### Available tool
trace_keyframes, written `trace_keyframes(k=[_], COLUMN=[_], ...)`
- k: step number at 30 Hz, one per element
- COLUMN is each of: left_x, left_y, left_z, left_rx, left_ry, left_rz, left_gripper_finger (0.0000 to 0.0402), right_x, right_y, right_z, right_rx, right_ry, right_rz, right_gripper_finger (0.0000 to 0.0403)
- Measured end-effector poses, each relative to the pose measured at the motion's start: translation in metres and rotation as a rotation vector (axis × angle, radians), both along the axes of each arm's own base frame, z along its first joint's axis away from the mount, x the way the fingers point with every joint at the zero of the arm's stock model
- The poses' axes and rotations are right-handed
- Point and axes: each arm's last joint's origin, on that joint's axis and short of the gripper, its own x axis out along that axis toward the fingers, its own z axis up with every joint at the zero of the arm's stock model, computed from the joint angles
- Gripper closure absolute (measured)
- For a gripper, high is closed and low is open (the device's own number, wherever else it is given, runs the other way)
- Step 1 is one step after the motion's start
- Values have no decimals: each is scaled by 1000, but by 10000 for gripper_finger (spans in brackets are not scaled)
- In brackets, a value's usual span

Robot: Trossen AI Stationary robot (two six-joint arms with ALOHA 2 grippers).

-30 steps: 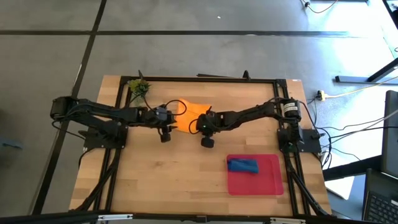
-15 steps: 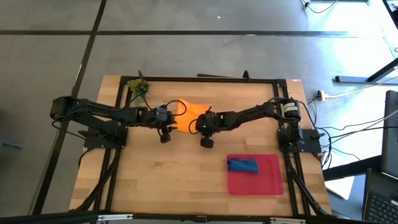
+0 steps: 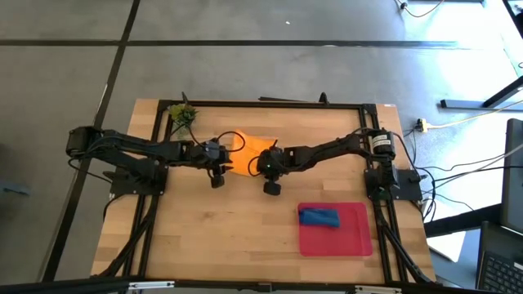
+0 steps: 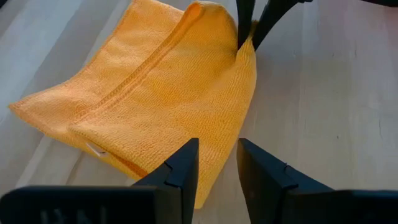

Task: Roll microfiber towels into tight, uniform cylinder then place into a basket
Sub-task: Roll the orange microfiber towel

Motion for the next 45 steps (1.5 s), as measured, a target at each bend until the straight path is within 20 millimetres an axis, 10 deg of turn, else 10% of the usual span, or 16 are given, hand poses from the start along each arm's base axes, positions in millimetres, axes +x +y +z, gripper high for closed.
trace_keyframes(k=[28,45], left_x=[12,17], left_y=[4,2], left_z=[-55,-42], left_rx=[181,-6], left_ry=[304,336], left_rz=[-106,-226], left_gripper_finger=[293,400], right_x=[1,-3], right_y=[-1,-10], right_z=[0,0], right_rx=[20,277], right_ry=[-10,13], right_rz=[-23,-55], right_gripper_finger=[386,390])
